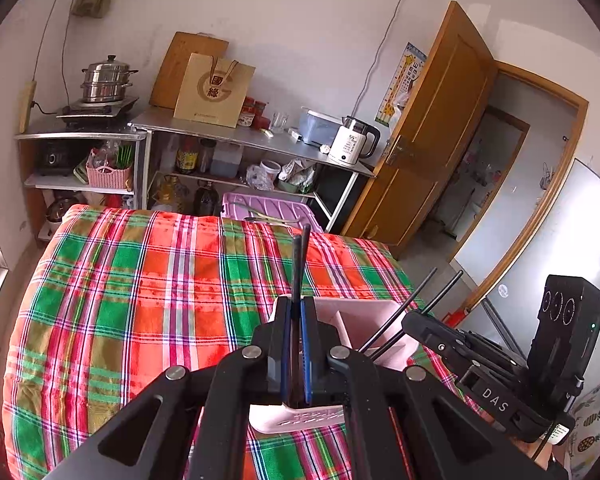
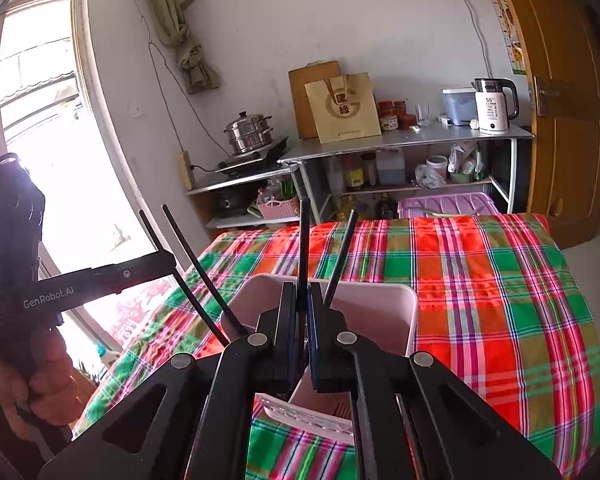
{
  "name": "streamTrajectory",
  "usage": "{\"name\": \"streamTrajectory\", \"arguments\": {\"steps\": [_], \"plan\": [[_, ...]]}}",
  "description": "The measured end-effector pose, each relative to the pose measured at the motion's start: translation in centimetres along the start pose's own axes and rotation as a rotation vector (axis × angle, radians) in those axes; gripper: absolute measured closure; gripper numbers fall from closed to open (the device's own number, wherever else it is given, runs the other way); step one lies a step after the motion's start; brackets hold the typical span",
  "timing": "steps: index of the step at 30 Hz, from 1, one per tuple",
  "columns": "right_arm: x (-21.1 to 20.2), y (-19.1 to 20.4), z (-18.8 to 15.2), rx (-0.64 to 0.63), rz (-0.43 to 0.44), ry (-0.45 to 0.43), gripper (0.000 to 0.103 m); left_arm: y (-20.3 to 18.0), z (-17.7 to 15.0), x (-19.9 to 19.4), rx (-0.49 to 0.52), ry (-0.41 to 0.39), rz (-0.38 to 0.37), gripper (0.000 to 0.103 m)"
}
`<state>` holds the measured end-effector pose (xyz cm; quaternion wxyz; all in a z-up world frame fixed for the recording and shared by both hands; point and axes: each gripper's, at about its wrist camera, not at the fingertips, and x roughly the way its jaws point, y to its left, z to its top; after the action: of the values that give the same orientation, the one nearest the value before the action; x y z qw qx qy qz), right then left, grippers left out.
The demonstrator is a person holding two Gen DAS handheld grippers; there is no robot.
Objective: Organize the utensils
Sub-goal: 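Carry the left tool's chopstick into the pink basket while the right tool inserts its own, then open the left tool to release its chopstick while the right tool releases its own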
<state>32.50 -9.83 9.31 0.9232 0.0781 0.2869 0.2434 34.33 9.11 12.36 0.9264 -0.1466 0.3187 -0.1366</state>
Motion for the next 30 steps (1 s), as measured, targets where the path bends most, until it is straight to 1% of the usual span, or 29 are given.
{"name": "streamTrajectory", "arguments": {"steps": [3, 5, 7, 10, 12, 14, 17, 21, 24, 27, 30], "plan": [[0.0, -0.3, -0.1, 0.009, 0.002, 0.01, 0.098, 0.3, -0.4, 0.4, 0.003, 0.013, 0.013, 0.099], [-0.1, -0.4, -0.1, 0.013, 0.001, 0.02, 0.096, 0.3, -0.4, 0.4, 0.005, 0.007, 0.032, 0.099], [-0.6, -0.3, -0.2, 0.007, -0.005, 0.012, 0.086, 0.4, -0.5, 0.1, 0.0, 0.001, 0.035, 0.098], [-1.7, -0.3, 0.1, 0.005, 0.003, -0.007, 0.085, 0.4, -0.8, -1.0, 0.001, -0.019, 0.042, 0.095], [-2.7, -0.2, 0.1, -0.001, 0.004, -0.022, 0.085, 0.4, -1.0, -2.1, 0.001, -0.038, 0.044, 0.09], [-4.0, -0.2, 0.0, -0.005, 0.008, -0.038, 0.085, 0.3, -1.3, -3.2, -0.003, -0.056, 0.041, 0.087], [-6.0, -0.4, -0.3, 0.004, 0.018, -0.062, 0.084, 0.0, -2.3, -5.1, 0.004, -0.083, 0.049, 0.087], [-9.0, -0.6, -1.7, -0.005, 0.011, -0.091, 0.083, -0.9, -4.5, -7.6, 0.024, -0.102, 0.047, 0.087], [-11.2, -0.5, -3.4, -0.026, 0.001, -0.097, 0.083, -1.7, -6.8, -9.2, 0.041, -0.106, 0.038, 0.087], [-13.0, -0.5, -5.4, -0.042, -0.021, -0.088, 0.083, -2.8, -9.2, -10.4, 0.064, -0.102, 0.029, 0.087], [-14.5, -0.7, -7.7, -0.039, -0.02, -0.068, 0.083, -4.0, -11.6, -11.6, 0.075, -0.103, 0.008, 0.087]]}}
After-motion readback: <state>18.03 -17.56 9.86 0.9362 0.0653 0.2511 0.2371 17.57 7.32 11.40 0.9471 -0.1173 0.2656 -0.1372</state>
